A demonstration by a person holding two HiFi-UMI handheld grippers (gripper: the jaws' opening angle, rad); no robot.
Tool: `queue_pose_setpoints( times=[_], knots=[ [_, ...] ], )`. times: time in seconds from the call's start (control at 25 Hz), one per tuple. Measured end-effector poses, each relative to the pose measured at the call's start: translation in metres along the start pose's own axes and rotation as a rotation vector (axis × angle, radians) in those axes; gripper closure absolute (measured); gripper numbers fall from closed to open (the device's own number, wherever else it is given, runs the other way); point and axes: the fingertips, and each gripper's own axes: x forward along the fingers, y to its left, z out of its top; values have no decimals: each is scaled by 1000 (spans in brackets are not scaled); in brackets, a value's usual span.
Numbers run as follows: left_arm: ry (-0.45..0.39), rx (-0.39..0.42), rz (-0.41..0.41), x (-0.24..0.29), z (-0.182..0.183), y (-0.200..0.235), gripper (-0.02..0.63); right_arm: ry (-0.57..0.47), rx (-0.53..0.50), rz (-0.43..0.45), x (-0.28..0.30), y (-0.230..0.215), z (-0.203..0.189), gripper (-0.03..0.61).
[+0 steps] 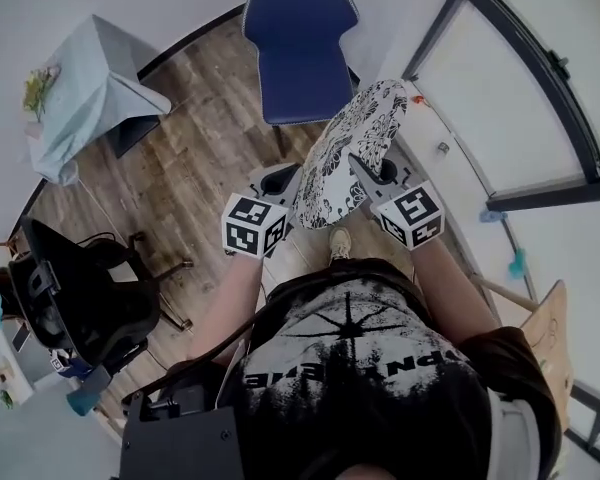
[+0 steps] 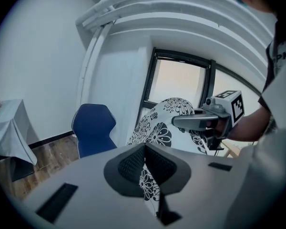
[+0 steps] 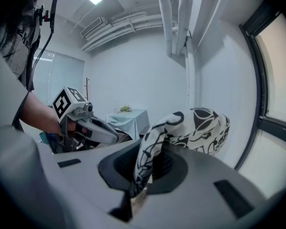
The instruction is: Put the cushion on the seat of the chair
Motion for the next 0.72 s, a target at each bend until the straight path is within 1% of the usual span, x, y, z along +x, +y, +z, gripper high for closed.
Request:
queue_pose_setpoints(
  times=[0.24, 0.4, 0.48, 0.72],
  knots=[
    [-30, -8, 24, 1, 2, 8, 598, 25, -55, 23, 2, 4, -4, 552],
    [-31, -11, 56, 36, 25, 10, 598, 39, -73, 59, 5, -38, -6, 552],
    [-32, -14, 73, 43, 33, 14, 598, 41, -75, 70, 8, -49, -2, 552],
    [-6, -14, 116, 70, 37, 21, 598, 34, -48, 97, 18, -81, -12, 552]
  ],
)
